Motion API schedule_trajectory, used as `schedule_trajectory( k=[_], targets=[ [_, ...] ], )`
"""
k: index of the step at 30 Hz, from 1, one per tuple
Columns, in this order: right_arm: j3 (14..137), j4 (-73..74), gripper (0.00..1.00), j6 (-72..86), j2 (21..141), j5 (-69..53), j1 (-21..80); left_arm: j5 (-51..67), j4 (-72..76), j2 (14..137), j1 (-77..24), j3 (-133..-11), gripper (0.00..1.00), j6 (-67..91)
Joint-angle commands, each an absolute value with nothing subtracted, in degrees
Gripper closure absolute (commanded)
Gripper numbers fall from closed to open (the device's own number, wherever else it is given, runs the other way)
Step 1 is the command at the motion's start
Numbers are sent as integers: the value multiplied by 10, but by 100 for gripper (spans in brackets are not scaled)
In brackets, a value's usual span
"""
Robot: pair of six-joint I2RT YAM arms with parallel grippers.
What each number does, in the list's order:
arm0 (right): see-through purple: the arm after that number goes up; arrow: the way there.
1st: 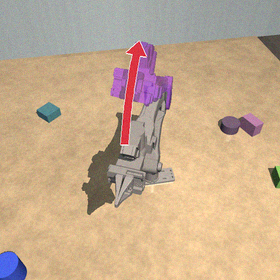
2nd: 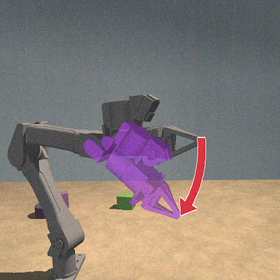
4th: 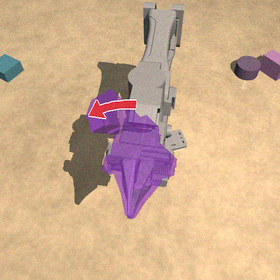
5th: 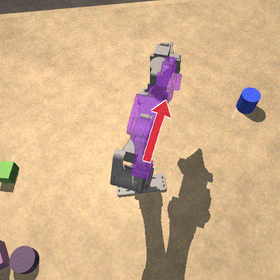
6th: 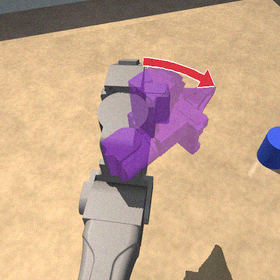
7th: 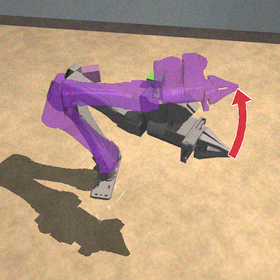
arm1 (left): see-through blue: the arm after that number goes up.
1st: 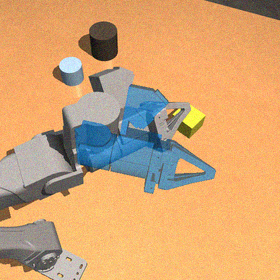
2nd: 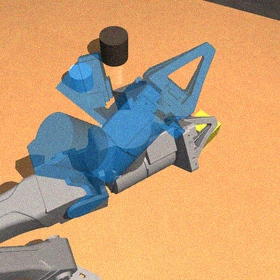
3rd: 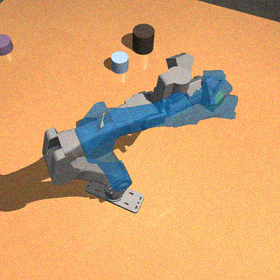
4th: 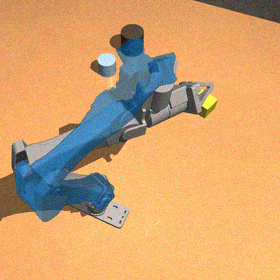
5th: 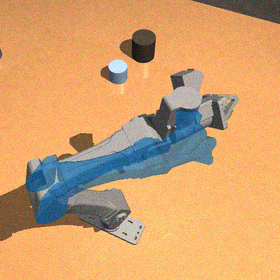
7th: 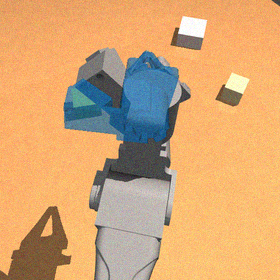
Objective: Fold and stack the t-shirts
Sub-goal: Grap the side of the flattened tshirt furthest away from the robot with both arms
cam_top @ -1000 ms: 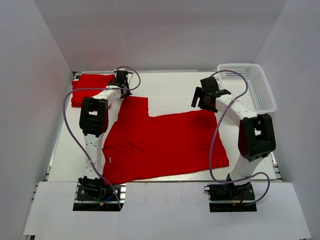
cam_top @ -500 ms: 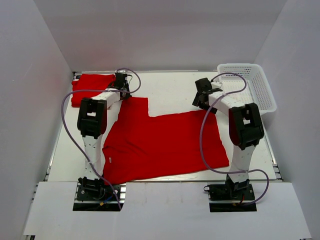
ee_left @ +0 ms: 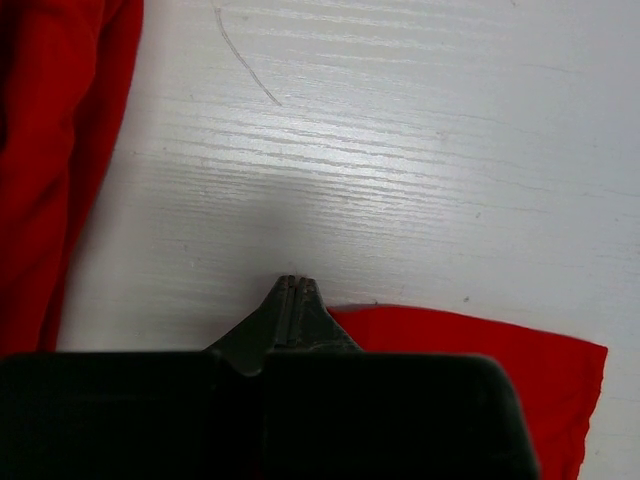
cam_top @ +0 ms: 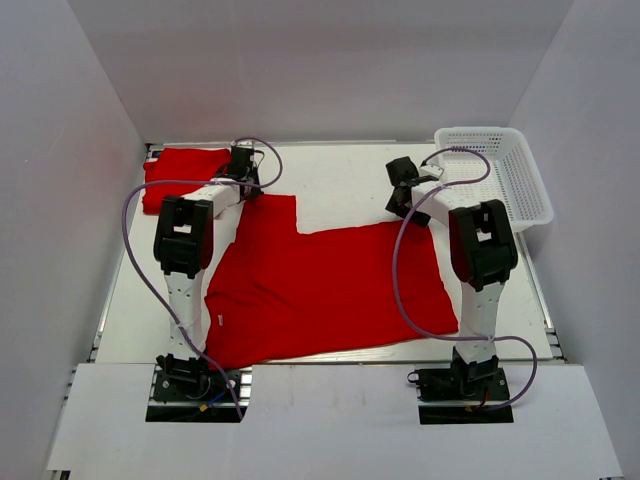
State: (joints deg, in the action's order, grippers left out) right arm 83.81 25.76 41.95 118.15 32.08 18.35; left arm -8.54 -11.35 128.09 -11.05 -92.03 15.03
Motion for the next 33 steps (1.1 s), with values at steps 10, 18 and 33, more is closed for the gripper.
schedule_trajectory(
  k=[10,18,33],
  targets=[
    [839,273,52,432,1212,330,178,-61,-133,1245,-112,-889,100,131],
    [842,272,96,444,1214,334,181,-66,-127,1255,-112,-911,100,126],
    [979,280,100,428,1275,331,159,-72,-221,1403,-112,-1227,100,120]
  ],
)
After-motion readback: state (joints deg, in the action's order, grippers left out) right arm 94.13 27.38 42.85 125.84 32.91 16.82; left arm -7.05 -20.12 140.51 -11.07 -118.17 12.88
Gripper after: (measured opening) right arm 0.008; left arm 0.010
